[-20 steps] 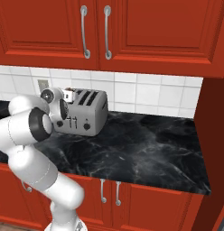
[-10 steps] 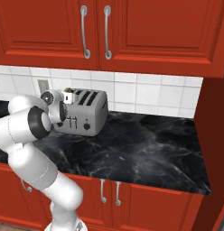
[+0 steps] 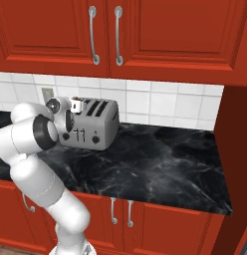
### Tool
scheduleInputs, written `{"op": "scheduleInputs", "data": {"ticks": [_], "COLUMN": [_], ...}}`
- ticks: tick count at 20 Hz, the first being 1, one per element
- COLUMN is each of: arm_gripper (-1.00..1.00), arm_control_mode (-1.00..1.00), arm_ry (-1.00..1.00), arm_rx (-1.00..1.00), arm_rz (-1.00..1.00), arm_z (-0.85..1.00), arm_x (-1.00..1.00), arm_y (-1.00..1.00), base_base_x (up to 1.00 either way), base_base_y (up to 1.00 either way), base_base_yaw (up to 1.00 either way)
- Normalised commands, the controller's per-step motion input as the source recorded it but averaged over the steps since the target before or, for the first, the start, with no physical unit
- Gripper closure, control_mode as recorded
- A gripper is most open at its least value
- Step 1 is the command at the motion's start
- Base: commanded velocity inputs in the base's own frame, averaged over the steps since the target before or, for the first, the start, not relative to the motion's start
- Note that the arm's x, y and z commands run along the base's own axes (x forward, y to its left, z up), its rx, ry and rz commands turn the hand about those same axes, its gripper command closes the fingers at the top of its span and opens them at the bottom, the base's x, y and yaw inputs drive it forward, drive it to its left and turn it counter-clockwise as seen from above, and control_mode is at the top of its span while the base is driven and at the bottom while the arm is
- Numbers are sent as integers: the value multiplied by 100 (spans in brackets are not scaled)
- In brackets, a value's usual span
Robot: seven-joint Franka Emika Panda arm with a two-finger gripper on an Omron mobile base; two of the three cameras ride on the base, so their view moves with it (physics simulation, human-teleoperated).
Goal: Start the toaster. Once the lever pops up, take the bread to the plate on the dining counter.
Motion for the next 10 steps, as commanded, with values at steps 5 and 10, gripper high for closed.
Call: {"op": "scheduleInputs", "data": {"ticks": [5, 10], "arm_gripper": [-100, -100], "arm_control_mode": [-100, -100], "arm_ry": [0, 0], "arm_rx": [0, 0], "arm_rz": [-2, -1], "arm_z": [-6, -11], "arm_x": [7, 3], "arm_y": [10, 6], "base_base_x": [0, 0], "base_base_y": [0, 0], "base_base_yaw": [0, 0]}}
